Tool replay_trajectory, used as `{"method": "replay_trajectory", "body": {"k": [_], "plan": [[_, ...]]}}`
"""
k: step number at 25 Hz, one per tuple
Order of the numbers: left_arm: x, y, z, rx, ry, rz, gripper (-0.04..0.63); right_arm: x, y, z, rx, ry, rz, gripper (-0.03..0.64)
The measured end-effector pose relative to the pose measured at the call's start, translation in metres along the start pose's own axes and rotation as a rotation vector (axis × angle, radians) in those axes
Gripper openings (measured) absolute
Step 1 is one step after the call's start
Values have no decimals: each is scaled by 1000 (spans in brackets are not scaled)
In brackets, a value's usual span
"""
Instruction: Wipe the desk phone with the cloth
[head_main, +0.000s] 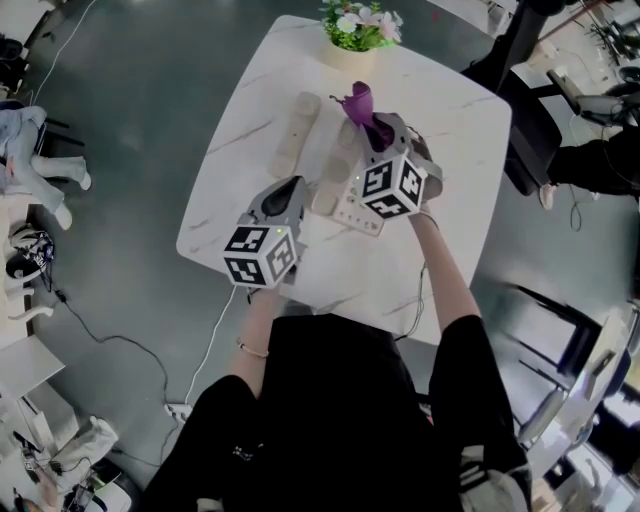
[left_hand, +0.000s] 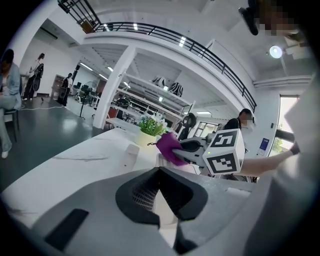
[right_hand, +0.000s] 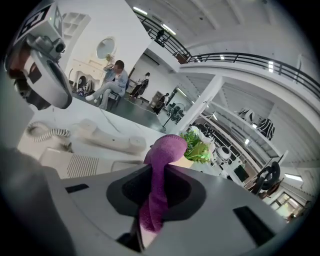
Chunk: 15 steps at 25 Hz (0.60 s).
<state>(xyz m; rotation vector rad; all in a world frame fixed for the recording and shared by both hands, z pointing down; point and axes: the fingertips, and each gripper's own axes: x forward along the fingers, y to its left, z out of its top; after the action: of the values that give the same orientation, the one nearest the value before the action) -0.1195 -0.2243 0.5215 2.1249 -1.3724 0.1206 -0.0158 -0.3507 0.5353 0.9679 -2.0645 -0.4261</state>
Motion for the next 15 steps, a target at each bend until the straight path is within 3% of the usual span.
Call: {"method": "replay_trajectory", "body": {"k": [15], "plan": [[-4, 2, -14, -8, 26, 6, -3, 1, 39, -6, 28, 58, 159, 38]]}}
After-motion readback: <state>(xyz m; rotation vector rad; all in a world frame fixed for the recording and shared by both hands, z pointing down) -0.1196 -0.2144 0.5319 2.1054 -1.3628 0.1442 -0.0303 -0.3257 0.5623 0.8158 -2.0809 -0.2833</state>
